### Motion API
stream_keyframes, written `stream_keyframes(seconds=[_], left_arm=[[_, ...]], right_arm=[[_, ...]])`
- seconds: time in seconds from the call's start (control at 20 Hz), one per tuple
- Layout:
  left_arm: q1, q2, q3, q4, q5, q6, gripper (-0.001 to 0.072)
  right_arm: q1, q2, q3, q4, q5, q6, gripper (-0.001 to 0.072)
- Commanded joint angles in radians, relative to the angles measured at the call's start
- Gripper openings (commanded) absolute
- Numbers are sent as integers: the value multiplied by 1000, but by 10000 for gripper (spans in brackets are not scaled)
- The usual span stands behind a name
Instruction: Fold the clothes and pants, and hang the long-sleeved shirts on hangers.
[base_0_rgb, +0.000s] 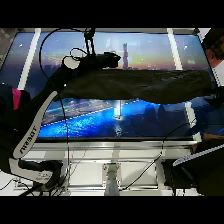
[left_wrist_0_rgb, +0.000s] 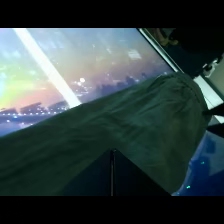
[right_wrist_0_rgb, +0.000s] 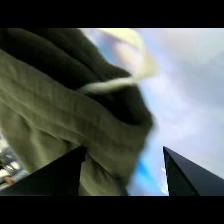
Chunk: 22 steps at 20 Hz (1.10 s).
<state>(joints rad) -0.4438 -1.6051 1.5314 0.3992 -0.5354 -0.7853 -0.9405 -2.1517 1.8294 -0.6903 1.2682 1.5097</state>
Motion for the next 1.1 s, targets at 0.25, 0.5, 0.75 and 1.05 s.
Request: stream_keyframes(seconds=[0.25,0.5,0.75,1.05], left_arm=[[-11,-13,1,-3,4,-50,9],[-142,-154,27,-133,93,-240,8],[-341,-406,297,-139,250,-286,5],[-367,-668,502,-139,263,-572,5]], right_arm=[[69,-30,1,77,-182,-20,20],[69,14,1,80,-153,-39,23],[89,50,1,73,-114,-50,23],[124,86,1,60,-24,-119,23]])
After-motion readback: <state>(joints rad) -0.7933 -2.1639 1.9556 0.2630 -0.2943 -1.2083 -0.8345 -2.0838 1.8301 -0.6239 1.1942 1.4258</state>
